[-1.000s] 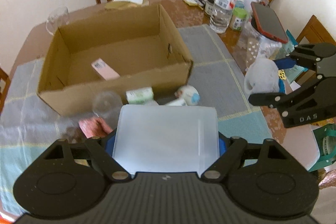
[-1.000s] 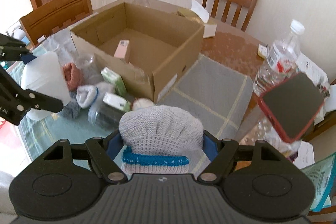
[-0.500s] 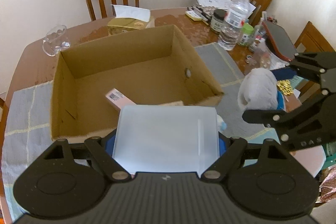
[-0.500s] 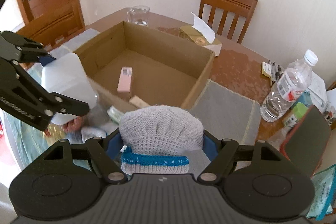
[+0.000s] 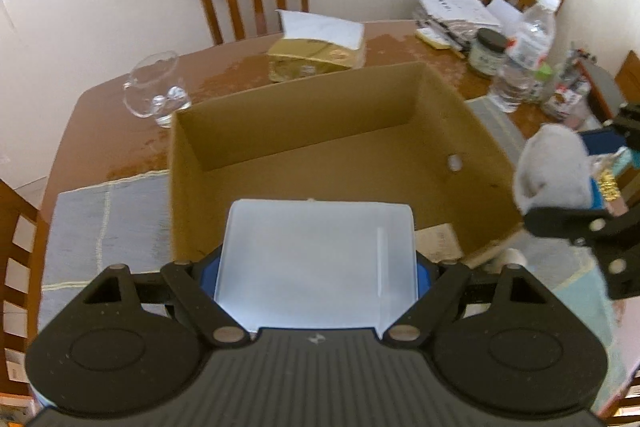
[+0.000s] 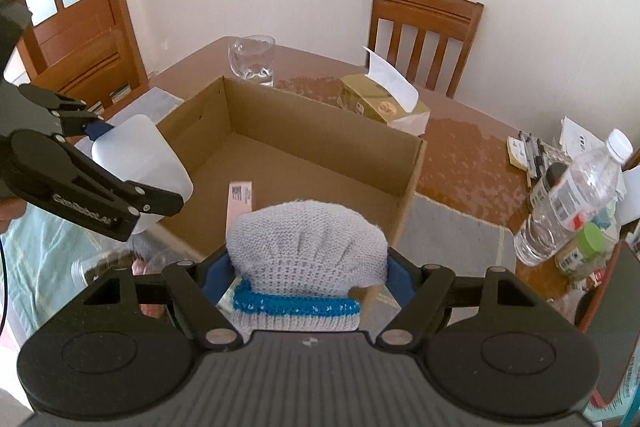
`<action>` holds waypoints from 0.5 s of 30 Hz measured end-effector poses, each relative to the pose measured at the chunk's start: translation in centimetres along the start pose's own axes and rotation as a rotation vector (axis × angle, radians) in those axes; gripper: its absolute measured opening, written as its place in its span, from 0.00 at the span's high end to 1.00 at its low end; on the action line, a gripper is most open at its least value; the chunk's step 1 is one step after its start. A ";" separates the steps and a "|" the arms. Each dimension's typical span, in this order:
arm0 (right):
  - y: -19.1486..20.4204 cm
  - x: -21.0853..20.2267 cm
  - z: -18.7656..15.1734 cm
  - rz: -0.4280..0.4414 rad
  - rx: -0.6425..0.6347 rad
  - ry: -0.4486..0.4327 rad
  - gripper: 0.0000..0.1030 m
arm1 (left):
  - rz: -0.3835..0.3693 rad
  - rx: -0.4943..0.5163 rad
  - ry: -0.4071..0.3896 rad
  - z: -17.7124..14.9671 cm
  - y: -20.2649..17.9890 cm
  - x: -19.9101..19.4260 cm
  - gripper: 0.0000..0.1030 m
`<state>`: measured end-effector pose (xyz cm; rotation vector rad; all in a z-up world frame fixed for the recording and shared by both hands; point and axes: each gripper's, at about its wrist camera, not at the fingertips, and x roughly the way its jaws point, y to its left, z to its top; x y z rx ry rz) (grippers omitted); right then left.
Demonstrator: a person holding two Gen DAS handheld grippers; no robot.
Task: Organize objects
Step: 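Carry cap and container into the cardboard box and open both tools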
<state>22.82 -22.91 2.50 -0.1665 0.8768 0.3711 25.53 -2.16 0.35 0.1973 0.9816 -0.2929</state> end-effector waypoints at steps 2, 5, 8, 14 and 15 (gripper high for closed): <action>0.2 0.5 0.5 0.004 0.008 0.001 0.22 | 0.003 -0.010 0.012 -0.1 0.8 0.6 0.19; 0.4 1.3 1.2 0.004 0.012 0.007 0.22 | 0.007 -0.029 0.030 -0.3 1.7 1.5 0.19; 0.6 2.1 1.5 0.002 0.012 0.019 0.22 | 0.011 -0.040 0.038 -0.5 2.4 2.2 0.19; 0.7 3.3 1.9 -0.008 0.016 0.044 0.22 | 0.034 -0.055 0.015 -0.2 3.2 2.7 0.13; 0.6 3.5 2.0 -0.010 0.017 0.047 0.22 | 0.042 -0.056 0.008 -0.2 3.4 2.7 0.12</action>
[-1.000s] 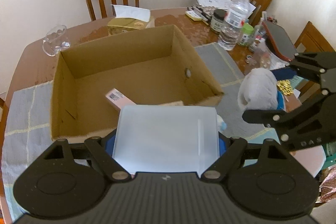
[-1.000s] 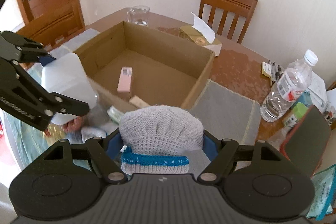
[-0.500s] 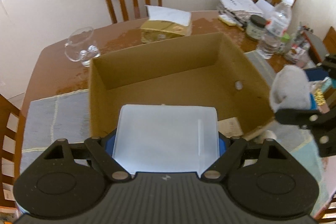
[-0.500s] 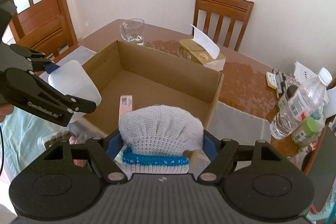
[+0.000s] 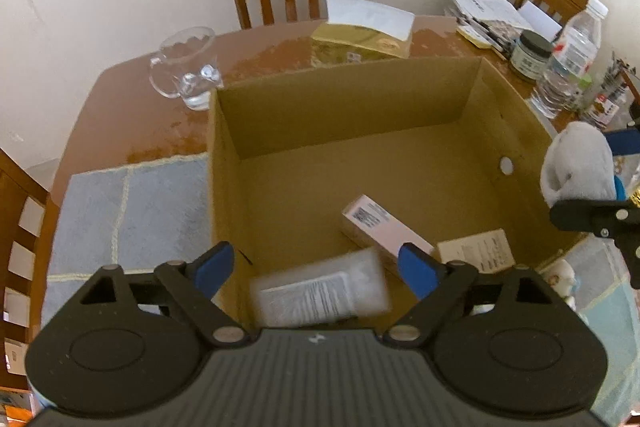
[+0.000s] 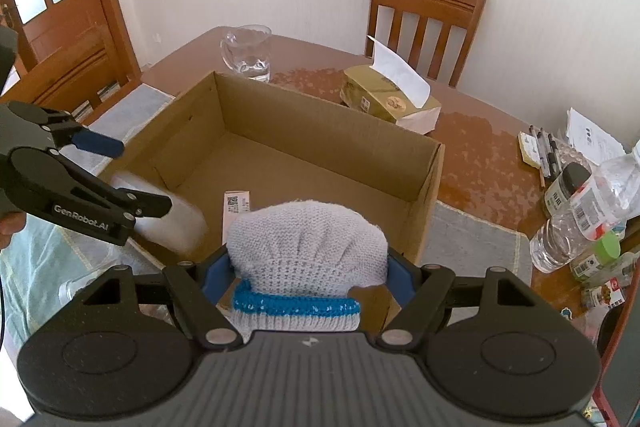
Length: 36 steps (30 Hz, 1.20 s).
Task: Organize objects
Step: 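Carry cap and container into the cardboard box and open both tools, then grasp the clear jar of dark items with right tool while left tool grasps the pink knit sock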
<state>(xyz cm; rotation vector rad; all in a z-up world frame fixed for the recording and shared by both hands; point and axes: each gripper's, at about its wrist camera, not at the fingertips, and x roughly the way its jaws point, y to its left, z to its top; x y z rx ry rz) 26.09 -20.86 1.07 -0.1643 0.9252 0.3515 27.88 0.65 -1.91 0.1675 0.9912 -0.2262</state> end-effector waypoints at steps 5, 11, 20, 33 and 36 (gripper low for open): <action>-0.2 1.1 0.7 -0.014 -0.006 0.010 0.22 | -0.021 -0.037 -0.005 -0.1 0.5 -0.3 0.10; -0.9 2.3 2.1 -0.028 -0.013 0.000 0.22 | -0.038 -0.055 -0.021 -0.6 0.5 -1.3 0.07; -1.0 2.8 3.4 -0.078 -0.015 -0.029 0.00 | -0.033 -0.078 -0.047 -0.8 0.5 -2.1 0.04; -1.1 0.9 1.3 -0.090 0.020 -0.034 0.00 | -0.023 -0.095 -0.060 -1.9 -0.4 -3.4 0.04; -1.1 0.5 0.2 -0.093 0.034 -0.030 0.00 | -0.021 -0.098 -0.057 -2.5 -0.8 -3.9 0.04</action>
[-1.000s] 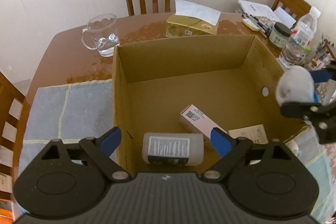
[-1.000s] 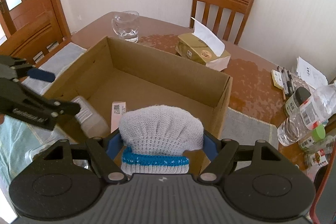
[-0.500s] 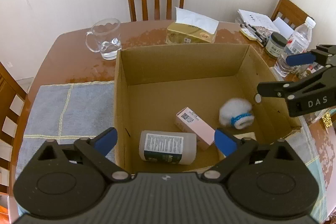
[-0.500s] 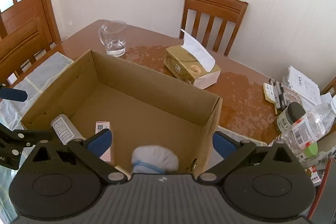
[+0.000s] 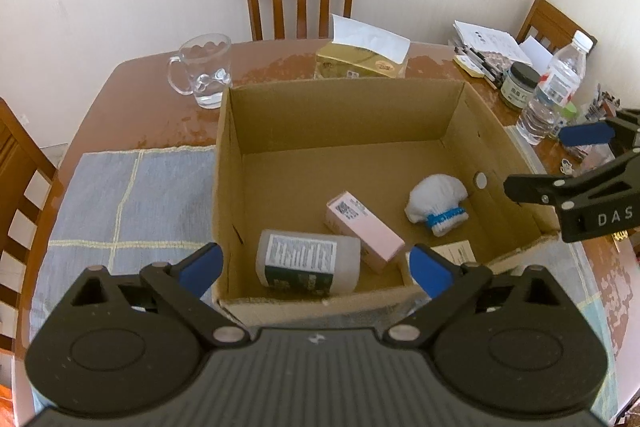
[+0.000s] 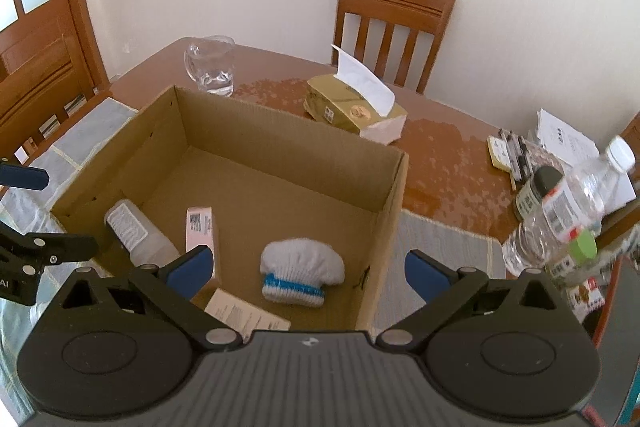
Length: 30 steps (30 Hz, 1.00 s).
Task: Organize objects
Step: 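Grasp the clear jar of dark items with right tool while left tool grasps the pink knit sock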
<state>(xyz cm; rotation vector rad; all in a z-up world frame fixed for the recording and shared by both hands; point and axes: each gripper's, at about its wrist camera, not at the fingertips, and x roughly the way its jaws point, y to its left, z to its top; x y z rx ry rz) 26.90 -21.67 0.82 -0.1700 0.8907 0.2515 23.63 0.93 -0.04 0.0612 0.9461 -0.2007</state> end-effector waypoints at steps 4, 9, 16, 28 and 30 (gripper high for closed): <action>-0.2 -0.9 -1.8 -0.002 0.016 0.004 0.00 | 0.016 -0.011 0.000 -1.1 -0.6 -0.8 0.04; -0.5 -1.9 -4.2 0.015 0.016 0.000 0.00 | 0.061 -0.045 -0.007 -2.9 -1.5 -2.3 0.04; -0.9 -2.9 -7.7 0.060 0.015 0.009 0.00 | 0.137 -0.098 0.015 -5.9 -3.3 -4.1 0.03; -1.3 -3.5 -12.2 0.139 0.038 0.032 0.00 | 0.139 -0.143 0.065 -11.7 -7.3 -4.8 0.03; -1.2 -3.3 -12.8 0.145 0.039 0.036 0.00 | 0.122 -0.148 0.078 -12.5 -7.7 -4.3 0.03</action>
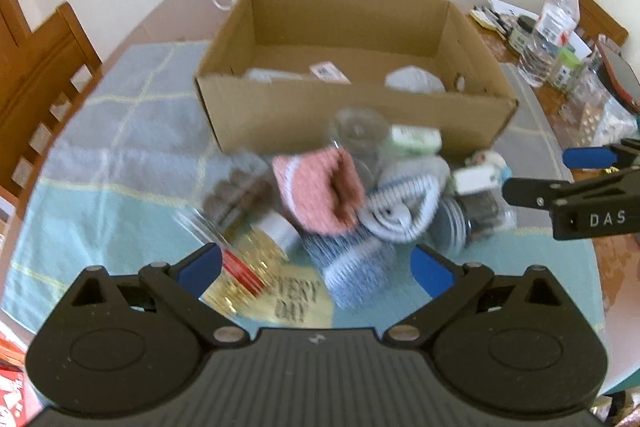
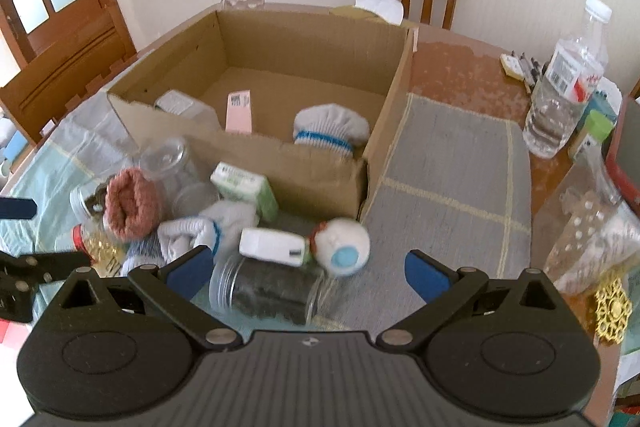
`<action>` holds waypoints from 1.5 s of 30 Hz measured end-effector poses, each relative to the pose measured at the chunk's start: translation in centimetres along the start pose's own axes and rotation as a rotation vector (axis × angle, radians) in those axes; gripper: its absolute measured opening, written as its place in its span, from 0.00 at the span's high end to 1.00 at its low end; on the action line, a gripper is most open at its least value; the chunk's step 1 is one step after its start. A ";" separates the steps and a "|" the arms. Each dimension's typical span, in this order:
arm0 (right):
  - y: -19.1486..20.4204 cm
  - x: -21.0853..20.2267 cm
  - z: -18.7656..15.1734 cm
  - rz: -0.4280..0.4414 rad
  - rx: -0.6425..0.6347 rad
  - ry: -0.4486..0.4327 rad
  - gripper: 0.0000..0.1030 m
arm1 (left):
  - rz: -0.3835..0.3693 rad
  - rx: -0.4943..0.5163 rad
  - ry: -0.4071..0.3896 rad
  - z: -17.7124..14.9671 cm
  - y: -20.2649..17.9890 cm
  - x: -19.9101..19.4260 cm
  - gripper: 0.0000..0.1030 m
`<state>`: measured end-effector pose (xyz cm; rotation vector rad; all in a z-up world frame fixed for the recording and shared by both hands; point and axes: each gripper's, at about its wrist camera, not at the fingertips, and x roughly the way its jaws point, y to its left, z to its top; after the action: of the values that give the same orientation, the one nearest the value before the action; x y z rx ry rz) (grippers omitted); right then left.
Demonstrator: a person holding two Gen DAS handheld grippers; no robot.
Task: Organize objects
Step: 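Grasp the clear jar of dark items with right tool while left tool grasps the pink knit sock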
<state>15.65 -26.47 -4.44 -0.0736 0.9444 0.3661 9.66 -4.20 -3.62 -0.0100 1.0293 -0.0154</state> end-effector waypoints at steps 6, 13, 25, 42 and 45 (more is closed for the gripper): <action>0.4 0.7 -1.8 0.007 0.016 0.017 0.00 | -0.071 0.034 0.044 -1.6 -0.4 2.2 0.03; 1.1 1.3 -2.9 -0.023 0.034 0.023 0.00 | -0.121 0.139 0.046 -1.8 -0.2 3.4 0.03; 2.7 3.8 -3.0 -0.035 0.099 0.057 0.00 | -0.221 0.269 0.011 0.3 1.7 4.0 0.03; 2.9 5.5 -2.4 -0.082 0.155 0.083 0.00 | -0.361 0.436 0.056 3.6 3.3 6.8 0.15; 2.9 5.7 -2.3 -0.081 0.159 0.089 0.00 | -0.374 0.423 0.069 3.7 3.4 7.6 0.15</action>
<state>15.89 -22.67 -10.07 0.0172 1.0519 0.2130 16.82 -0.95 -8.29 0.1845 1.0648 -0.5769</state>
